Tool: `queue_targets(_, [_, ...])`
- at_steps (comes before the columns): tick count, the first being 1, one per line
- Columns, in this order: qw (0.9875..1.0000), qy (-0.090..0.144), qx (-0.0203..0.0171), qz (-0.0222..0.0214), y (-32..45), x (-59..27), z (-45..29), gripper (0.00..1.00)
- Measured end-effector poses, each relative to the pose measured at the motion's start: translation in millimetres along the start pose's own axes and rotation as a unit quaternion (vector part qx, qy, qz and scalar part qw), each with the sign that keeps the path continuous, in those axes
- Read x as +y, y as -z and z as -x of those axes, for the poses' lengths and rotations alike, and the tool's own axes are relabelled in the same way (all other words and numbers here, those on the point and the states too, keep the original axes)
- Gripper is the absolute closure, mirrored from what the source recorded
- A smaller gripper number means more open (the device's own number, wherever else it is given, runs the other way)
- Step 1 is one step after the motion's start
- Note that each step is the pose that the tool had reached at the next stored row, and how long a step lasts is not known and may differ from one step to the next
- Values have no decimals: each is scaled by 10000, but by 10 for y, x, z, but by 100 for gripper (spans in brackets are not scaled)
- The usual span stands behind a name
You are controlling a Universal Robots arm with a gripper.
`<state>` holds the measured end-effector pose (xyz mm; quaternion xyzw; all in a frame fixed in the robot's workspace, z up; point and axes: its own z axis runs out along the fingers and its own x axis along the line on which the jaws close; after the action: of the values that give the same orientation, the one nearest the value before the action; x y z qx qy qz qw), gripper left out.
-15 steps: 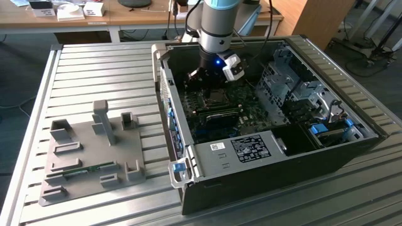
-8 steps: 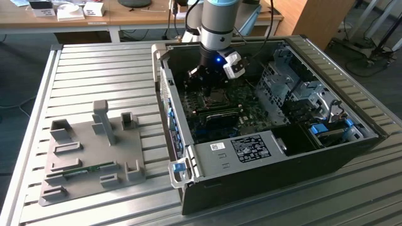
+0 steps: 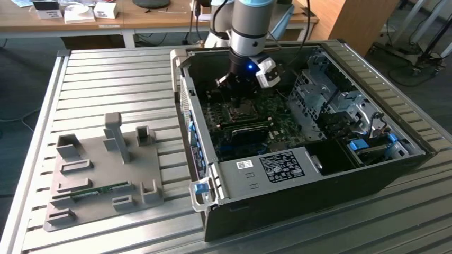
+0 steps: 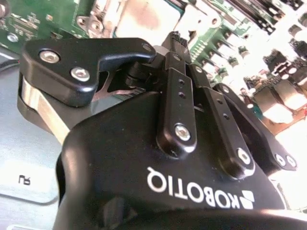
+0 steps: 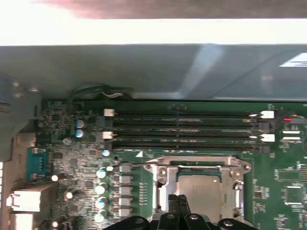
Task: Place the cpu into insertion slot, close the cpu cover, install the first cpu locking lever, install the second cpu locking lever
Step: 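Close the cpu cover, then install the first cpu locking lever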
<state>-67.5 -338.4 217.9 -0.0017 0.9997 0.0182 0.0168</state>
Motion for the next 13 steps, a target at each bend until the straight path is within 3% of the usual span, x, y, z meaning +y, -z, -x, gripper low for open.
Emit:
queue_targets(7, [10000, 0, 0, 0, -6, -1, 164, 89])
queue_targets(13, [10000, 0, 0, 0, 9, 0, 180, 89])
